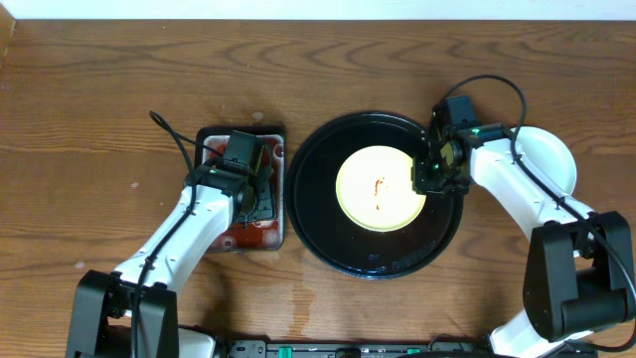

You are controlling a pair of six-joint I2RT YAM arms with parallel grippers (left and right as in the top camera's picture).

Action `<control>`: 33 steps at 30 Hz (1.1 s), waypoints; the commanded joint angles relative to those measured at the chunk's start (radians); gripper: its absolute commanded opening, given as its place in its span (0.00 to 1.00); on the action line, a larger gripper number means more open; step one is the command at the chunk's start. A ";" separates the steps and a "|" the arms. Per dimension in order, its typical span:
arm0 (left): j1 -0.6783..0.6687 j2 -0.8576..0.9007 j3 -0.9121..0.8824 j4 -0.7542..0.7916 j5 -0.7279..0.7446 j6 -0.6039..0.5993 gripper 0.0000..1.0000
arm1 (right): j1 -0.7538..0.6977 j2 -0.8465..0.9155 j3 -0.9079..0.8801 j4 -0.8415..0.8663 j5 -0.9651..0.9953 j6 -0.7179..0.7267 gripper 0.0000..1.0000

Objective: Clean dirty plates on tray and stack at the side
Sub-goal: 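Slide the yellow plate to the tray center with the right gripper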

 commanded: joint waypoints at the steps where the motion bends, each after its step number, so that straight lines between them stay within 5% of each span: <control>1: 0.003 -0.003 -0.001 -0.002 -0.001 -0.005 0.67 | 0.006 -0.005 -0.005 0.019 0.013 -0.011 0.33; 4: 0.003 -0.003 -0.001 -0.002 -0.001 -0.006 0.67 | 0.006 -0.005 -0.007 0.045 0.099 -0.011 0.45; 17: 0.003 -0.003 -0.001 -0.001 -0.001 -0.005 0.67 | 0.006 -0.005 -0.117 0.229 0.135 -0.011 0.45; 22: 0.003 -0.003 -0.001 -0.001 -0.001 -0.005 0.67 | 0.006 -0.005 -0.186 0.316 0.127 -0.010 0.30; 26: 0.003 -0.003 -0.001 -0.001 -0.001 -0.005 0.67 | 0.006 -0.005 -0.206 0.333 0.103 -0.002 0.06; 33: 0.003 -0.003 -0.001 0.034 -0.001 -0.005 0.68 | 0.006 -0.005 -0.208 0.335 0.020 -0.002 0.01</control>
